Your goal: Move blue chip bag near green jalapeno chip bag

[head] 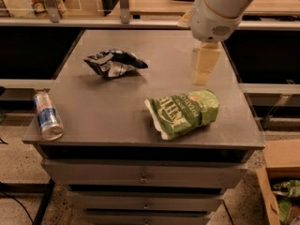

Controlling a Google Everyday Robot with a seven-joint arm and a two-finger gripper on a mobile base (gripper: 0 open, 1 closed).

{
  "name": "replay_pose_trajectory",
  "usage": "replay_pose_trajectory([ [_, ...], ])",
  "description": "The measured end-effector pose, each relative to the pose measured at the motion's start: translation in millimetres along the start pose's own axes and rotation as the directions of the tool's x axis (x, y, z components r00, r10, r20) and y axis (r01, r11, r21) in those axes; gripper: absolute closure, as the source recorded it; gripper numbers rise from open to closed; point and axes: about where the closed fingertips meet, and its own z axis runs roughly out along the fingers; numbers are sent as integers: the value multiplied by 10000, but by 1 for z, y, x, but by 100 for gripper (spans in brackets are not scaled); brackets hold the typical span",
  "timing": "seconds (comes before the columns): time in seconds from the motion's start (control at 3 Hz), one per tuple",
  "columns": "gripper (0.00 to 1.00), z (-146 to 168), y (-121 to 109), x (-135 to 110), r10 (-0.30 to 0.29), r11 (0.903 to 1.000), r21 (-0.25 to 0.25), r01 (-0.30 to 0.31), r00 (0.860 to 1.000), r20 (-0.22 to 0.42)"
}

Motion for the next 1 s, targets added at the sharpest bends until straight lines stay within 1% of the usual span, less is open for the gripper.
replay_pose_trajectory([
  [0.33,0,36,-37,-33,-658,9978,32,657,9963,555],
  [0.67,0,70,-68,-60,-911,9958,87,907,9899,1090],
  [1.0,0,102,-91,-79,-912,9957,-1,922,9856,1421],
])
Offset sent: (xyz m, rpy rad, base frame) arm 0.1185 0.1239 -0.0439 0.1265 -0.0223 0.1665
